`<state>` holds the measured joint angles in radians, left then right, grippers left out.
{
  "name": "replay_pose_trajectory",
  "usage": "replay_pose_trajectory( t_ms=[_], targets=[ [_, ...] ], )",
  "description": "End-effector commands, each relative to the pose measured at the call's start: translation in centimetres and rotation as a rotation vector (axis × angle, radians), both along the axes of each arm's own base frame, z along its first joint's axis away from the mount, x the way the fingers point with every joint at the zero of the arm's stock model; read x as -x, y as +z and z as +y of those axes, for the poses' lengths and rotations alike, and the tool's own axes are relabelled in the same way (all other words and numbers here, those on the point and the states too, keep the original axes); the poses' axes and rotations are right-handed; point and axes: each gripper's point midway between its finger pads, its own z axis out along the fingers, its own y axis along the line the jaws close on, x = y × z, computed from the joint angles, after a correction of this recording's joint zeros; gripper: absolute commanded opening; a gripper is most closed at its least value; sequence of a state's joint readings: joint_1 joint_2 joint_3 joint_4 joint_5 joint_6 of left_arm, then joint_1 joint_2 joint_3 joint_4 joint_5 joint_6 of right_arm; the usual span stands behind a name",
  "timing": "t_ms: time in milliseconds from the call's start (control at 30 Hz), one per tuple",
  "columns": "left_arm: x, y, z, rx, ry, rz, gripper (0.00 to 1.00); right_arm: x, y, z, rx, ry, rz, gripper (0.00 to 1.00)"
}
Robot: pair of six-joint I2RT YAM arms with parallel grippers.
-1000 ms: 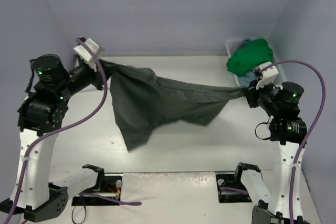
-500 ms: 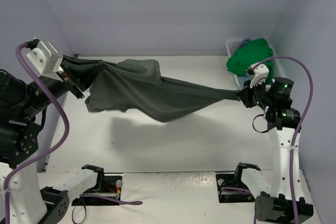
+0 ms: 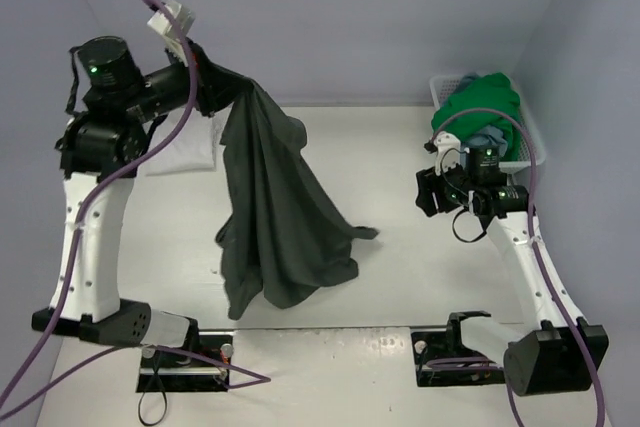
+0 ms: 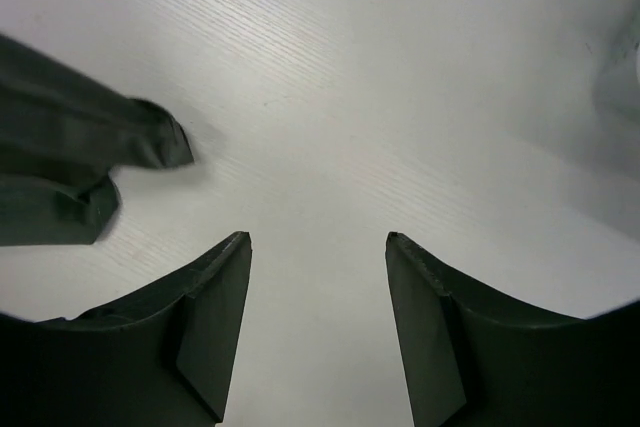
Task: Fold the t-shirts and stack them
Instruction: Flatten out the tshirt
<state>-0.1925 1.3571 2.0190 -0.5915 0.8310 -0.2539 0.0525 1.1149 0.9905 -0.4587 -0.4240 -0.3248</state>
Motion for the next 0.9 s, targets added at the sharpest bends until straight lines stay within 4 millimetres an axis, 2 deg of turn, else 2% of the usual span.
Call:
replay_pose_trajectory(
  t_ms=[0,33,167,300,333,367,400,500,533,633,667,733,767,867],
  targets=[
    [0.9,3.9,-0.6,0.114,-0.058,-0.058,0.0,-0.2,3.5,1.8,-0.014,0.026,-0.118,0.53],
    [0.5,3.5,-0.8,0.123,-0.062,-0.044,0.0,0.3,3.8,3.3,-0.016,0.073,-0.125,0.53],
    [-0.5,2.5,-1.0,0.179,-0.043,0.041,0.0,1.5,4.3,5.9,-0.038,0.169,-0.132,0.51],
    [-1.1,2.5,-0.8,0.247,-0.003,0.101,0.0,2.8,4.7,8.3,-0.074,0.286,-0.138,0.5],
    [-1.0,3.2,-1.0,0.277,-0.018,0.086,0.0,2.8,4.4,8.8,-0.073,0.304,-0.126,0.51],
    [-1.1,2.8,-1.3,0.327,-0.032,0.161,0.0,3.1,4.1,9.6,-0.063,0.335,-0.12,0.51],
    [-1.1,3.4,-1.4,0.36,-0.047,0.155,0.0,3.1,3.9,10.0,-0.048,0.356,-0.119,0.51],
    [-2.0,2.7,-1.9,0.426,-0.059,0.246,0.0,3.0,3.4,12.1,-0.014,0.42,-0.111,0.51],
    [-2.3,2.6,-2.0,0.437,-0.064,0.264,0.0,2.8,4.2,12.9,-0.013,0.44,-0.13,0.51],
    [-2.3,3.2,-2.3,0.441,-0.078,0.255,0.0,2.3,5.0,15.3,0.024,0.5,-0.16,0.48],
    [-2.0,3.5,-2.5,0.442,-0.095,0.251,0.0,1.6,6.8,15.9,0.031,0.497,-0.21,0.48],
    [-0.7,4.4,-3.2,0.419,-0.173,0.203,0.0,0.7,7.1,17.3,0.062,0.515,-0.219,0.48],
    [-0.2,4.7,-3.5,0.397,-0.193,0.166,0.0,-0.1,8.6,17.8,0.066,0.507,-0.258,0.48],
    [2.4,5.6,-4.4,0.336,-0.243,0.1,0.0,-1.7,8.2,18.8,0.086,0.508,-0.271,0.53]
  ],
)
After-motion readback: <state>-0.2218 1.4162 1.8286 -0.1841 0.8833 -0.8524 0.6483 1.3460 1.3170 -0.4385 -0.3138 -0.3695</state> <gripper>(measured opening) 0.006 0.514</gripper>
